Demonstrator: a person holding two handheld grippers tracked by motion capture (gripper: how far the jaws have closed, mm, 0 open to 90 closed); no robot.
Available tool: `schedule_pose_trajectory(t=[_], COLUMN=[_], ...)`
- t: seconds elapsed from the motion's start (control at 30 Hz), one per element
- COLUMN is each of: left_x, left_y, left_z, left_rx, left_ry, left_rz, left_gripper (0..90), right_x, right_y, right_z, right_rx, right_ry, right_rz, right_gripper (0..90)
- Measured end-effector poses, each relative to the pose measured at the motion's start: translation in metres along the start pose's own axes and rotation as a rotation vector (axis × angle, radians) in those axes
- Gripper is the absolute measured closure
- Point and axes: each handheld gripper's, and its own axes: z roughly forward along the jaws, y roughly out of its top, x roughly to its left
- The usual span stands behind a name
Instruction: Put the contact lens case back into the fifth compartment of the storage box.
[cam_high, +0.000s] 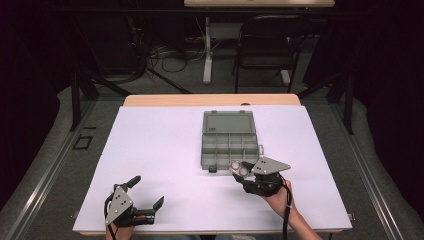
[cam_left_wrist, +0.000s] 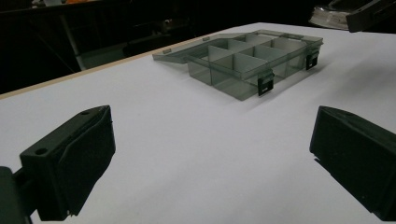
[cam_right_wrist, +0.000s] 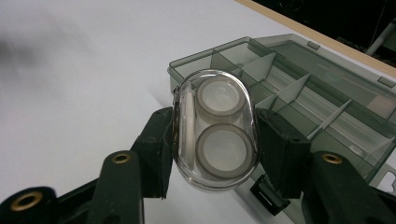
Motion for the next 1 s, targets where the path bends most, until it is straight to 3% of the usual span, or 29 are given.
schedule_pose_trajectory(t=[1.0], left_x=[0.000], left_y=[0.000], left_z=[0.000], left_rx=[-0.005], left_ry=[-0.005], left_rz=[-0.001], left_gripper=[0.2], right_x=[-0.005], right_y=[0.013], right_z=[0.018], right_rx=[0.001], right_ry=[0.008], right_rz=[0.007], right_gripper=[49.3])
